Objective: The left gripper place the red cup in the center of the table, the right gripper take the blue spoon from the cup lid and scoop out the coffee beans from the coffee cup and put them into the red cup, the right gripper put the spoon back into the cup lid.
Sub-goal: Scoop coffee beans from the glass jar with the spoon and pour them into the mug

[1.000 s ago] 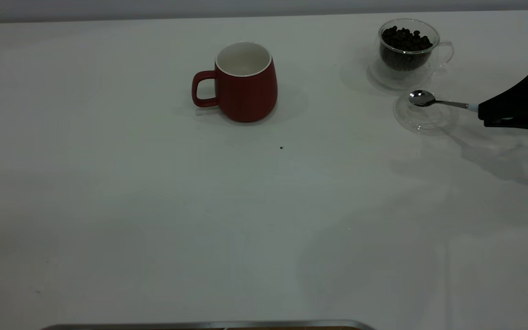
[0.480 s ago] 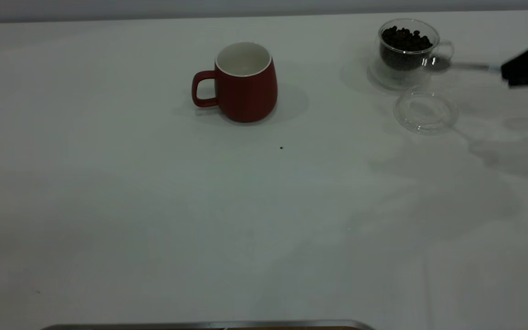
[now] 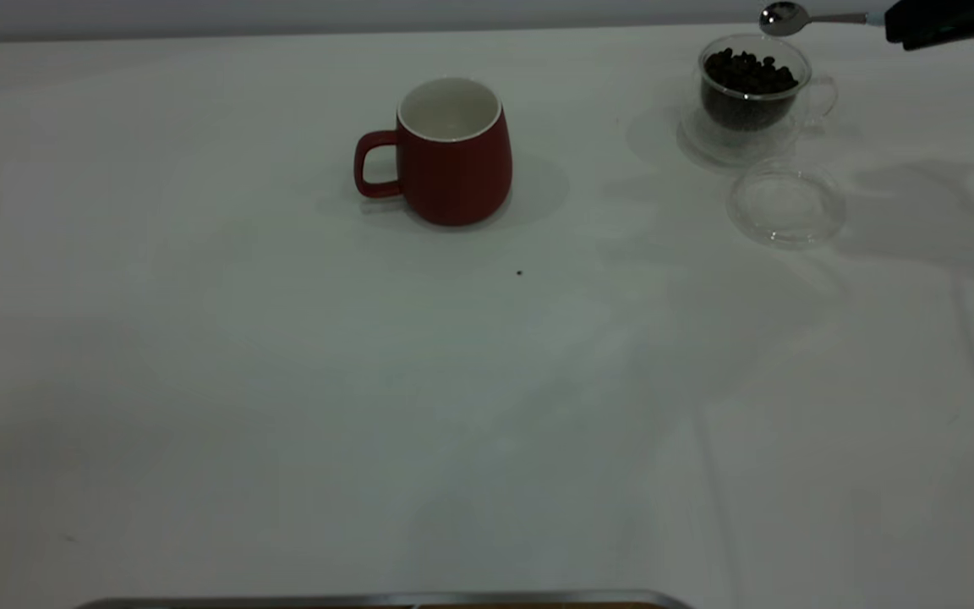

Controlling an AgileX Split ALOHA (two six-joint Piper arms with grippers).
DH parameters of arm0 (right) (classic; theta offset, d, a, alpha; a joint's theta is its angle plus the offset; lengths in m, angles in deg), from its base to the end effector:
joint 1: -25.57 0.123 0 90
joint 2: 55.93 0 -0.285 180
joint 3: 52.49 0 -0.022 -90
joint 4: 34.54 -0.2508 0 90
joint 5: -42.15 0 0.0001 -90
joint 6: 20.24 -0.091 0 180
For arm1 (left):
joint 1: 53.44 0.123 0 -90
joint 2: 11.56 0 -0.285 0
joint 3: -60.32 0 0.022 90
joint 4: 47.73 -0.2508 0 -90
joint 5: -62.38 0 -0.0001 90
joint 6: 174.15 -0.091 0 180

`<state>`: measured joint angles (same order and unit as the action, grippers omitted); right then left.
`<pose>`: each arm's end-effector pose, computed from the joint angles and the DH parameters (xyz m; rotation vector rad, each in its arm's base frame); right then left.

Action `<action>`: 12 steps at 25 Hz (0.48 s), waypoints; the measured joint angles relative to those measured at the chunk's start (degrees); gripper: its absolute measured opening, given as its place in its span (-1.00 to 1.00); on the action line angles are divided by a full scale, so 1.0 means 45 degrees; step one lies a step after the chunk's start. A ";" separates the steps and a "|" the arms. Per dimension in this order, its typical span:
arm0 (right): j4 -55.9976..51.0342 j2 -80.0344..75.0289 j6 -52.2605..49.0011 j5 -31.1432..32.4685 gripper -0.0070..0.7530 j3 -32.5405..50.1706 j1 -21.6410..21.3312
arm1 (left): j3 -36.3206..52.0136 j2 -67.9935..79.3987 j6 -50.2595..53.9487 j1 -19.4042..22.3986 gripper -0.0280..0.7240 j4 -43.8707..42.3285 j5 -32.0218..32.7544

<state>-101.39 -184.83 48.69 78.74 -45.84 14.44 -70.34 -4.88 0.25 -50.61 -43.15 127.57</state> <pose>0.4082 -0.0294 0.1141 -0.0963 2.5047 0.6381 -0.0094 -0.0071 0.2675 0.0588 2.1119 -0.0089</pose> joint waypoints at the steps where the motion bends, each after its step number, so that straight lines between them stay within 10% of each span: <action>1: 0.0427 -0.0094 -0.0347 -0.0135 -0.69 -0.0182 0.0117 | 0.0000 0.0000 0.0000 0.0000 0.34 0.0000 0.0000; 12: 0.2459 -0.0669 -0.2079 -0.1488 -0.69 -0.0603 0.0728 | 0.0000 0.0000 0.0013 0.0000 0.34 0.0000 0.0000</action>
<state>-90.32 -187.84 39.33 72.05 -48.56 17.71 -70.34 -4.88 0.31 -50.61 -43.15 127.57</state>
